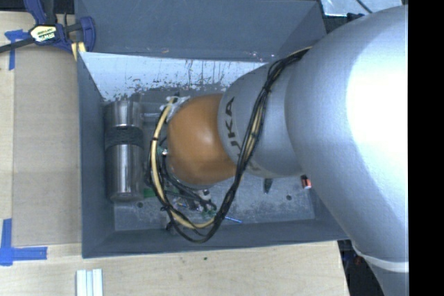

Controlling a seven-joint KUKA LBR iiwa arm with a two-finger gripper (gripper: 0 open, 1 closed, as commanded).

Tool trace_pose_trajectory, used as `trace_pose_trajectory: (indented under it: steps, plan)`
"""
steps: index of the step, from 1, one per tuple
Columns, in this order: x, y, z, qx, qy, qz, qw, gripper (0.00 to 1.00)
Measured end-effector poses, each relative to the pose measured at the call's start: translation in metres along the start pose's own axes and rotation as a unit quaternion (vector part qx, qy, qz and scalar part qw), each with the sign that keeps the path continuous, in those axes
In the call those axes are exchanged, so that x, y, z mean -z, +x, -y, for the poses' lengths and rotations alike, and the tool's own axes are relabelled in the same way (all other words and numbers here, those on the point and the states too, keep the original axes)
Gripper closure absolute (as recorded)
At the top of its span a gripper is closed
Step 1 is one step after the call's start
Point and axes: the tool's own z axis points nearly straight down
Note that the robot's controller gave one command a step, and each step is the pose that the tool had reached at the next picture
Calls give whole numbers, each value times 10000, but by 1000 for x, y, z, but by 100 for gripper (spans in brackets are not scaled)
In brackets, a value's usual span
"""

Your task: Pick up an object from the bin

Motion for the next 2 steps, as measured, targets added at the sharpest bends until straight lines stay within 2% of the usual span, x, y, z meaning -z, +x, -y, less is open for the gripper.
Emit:
trace_pose_trajectory:
  steps: [1,2]
  plan:
    - [1,-7,-10,-13,81,-69,9999,100]
    - [1,-7,-10,-13,81,-69,9999,100]
